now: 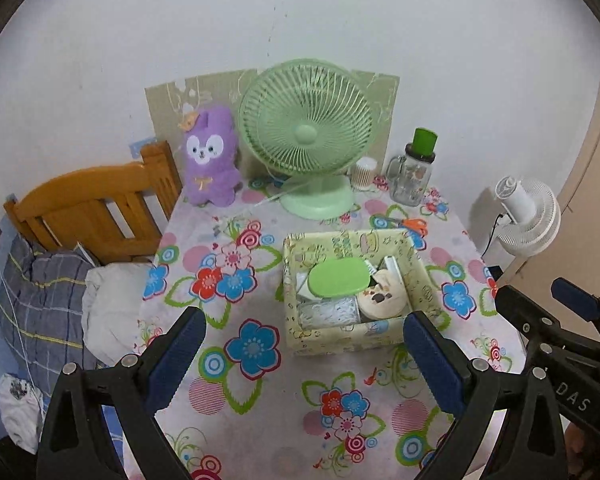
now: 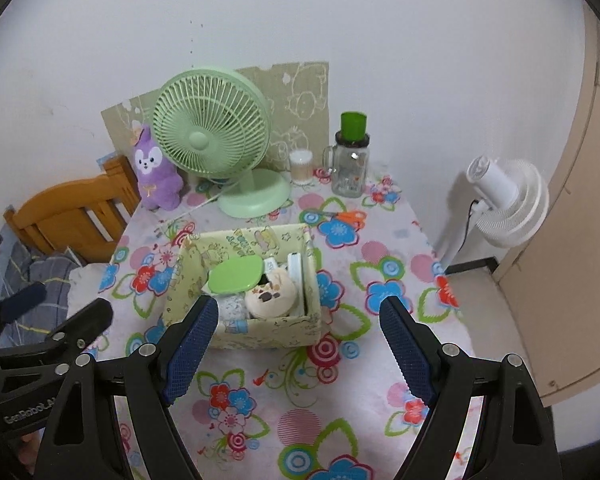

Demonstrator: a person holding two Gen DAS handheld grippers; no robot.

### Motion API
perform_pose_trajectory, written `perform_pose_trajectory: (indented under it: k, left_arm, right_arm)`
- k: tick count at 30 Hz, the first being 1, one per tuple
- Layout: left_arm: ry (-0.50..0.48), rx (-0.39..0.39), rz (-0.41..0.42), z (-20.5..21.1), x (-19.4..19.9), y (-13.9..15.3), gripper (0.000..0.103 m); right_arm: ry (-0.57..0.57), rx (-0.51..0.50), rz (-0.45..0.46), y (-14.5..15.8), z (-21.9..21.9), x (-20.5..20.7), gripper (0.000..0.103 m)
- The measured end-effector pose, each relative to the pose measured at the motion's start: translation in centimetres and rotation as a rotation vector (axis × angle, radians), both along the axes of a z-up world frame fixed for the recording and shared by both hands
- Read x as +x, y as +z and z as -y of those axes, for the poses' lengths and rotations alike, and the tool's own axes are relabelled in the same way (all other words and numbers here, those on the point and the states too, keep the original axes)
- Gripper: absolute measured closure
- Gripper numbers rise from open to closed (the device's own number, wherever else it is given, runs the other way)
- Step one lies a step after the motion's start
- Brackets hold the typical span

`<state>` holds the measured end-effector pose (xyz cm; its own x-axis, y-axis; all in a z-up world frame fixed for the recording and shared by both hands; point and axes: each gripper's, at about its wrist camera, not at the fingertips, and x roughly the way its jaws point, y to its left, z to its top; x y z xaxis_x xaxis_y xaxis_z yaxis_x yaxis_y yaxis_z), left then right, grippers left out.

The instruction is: Organize rigid objects

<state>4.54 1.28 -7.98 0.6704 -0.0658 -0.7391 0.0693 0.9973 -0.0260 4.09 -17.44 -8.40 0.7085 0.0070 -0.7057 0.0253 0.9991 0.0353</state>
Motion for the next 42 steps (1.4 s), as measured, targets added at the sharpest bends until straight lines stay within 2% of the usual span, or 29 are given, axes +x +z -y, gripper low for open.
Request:
perform_pose_trajectory:
  k: [6, 12, 18, 24, 31, 42]
  left_arm:
    - [-0.007, 0.001, 0.022, 0.6, -1.6, 1.9, 0.003]
    - [0.005, 0.042, 0.069, 1.0, -3.4, 3.6, 0.002]
    - [0.025, 0.008, 0.084, 0.6, -4.4, 5.0, 0.001]
    - [0.038, 0.017, 0.095, 0.8, -5.3, 6.3, 0.001]
    - [0.034, 0.004, 0.125, 0.9, -6.3, 7.7, 0.001]
    - [0.039, 0.016, 0.130, 1.1, -6.4, 8.2, 0.001]
  right_arm:
    - [0.009, -0.035, 0.057, 2.3, 0.1, -1.8, 0.018]
    - [-0.004, 0.006, 0.052, 3.8, 0.7, -2.9, 0.018]
    - [0.000, -0.012, 0.070, 5.2, 1.0, -4.1, 0.018]
    - [0.004, -0.035, 0.098, 6.4, 1.0, -5.2, 0.018]
    - [0.011, -0.031, 0.115, 7.2, 1.0, -6.1, 0.018]
    - [-0.008, -0.030, 0.126, 7.9, 1.7, -6.1, 0.018]
